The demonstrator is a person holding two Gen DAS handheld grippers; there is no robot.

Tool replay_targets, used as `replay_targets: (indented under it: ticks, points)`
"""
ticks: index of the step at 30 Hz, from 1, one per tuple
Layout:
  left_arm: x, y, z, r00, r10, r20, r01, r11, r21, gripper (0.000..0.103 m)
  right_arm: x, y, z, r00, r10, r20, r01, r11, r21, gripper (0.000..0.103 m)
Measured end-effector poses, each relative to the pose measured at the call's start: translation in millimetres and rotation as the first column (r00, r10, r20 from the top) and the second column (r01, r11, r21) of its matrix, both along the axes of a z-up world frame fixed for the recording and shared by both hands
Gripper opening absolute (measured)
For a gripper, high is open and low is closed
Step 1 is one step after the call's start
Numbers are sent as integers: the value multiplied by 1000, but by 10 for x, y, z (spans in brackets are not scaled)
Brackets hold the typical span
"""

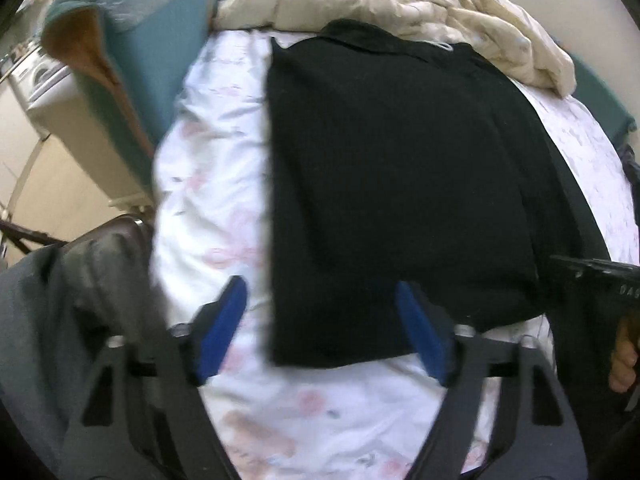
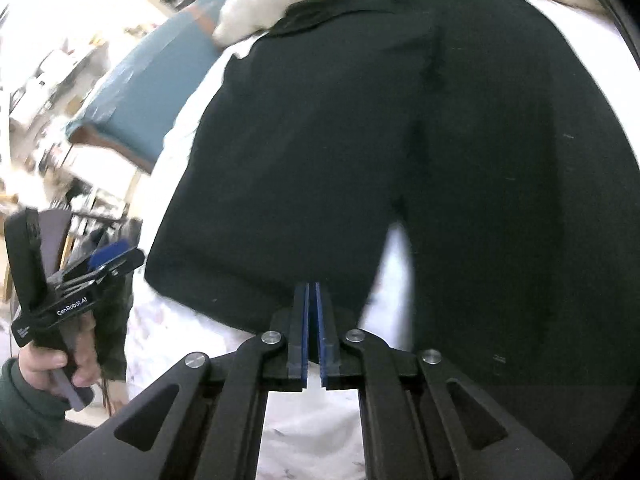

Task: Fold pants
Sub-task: 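Grasp the folded edge with both grippers and fold it toward the waistband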

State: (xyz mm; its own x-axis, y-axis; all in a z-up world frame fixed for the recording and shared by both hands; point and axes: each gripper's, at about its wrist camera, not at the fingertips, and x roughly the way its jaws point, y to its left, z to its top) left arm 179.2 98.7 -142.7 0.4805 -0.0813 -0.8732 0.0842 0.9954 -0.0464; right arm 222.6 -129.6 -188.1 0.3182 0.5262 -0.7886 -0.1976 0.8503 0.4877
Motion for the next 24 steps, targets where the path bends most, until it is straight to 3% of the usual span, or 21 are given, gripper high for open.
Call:
replay_targets:
  ticks: [2,5,6,11,17,19,20,21,22,24]
  points:
    - [47,-115,-219,995,-51,-82,52,999,9,77,11,108,-150,999,41,-30,-42,999,-22,6]
    - [78,-68,-587,973,9,-231,5,998,61,77,-11,169,-436,991,64,-114,-73,994,-77,1]
    - [61,-22,-621,970,21,-243,-14,999,30,78,-29,131,-473,991,69,-113,-77,994,-74,1]
    - [-54,14,-360,972,78,-223,-79,997,7,77,-81,-99,-316,986,11,-168,-25,996,-82,6]
    - [-305,-124,108,975,141,-169,-162,980,-114,77,-309,-577,308,990,-99,-100,98,995,-18,7]
    - [-463,-249,214,977,134,-167,-161,974,-162,77,-443,-757,489,987,-141,-72,142,990,9,14]
    - [-603,-362,273,979,125,-162,-155,971,-184,77,-563,-886,572,985,-163,-62,163,987,6,28]
    - [-679,-455,307,980,119,-158,-149,970,-195,78,-693,-1007,626,982,-179,-58,179,984,-16,48]
    - [-738,-606,318,982,110,-156,-140,970,-197,78,-783,-1060,656,979,-195,-54,193,980,-44,57]
    - [-887,-879,356,986,70,-154,-99,977,-188,78,-965,-1263,695,976,-213,-47,207,973,-97,60]
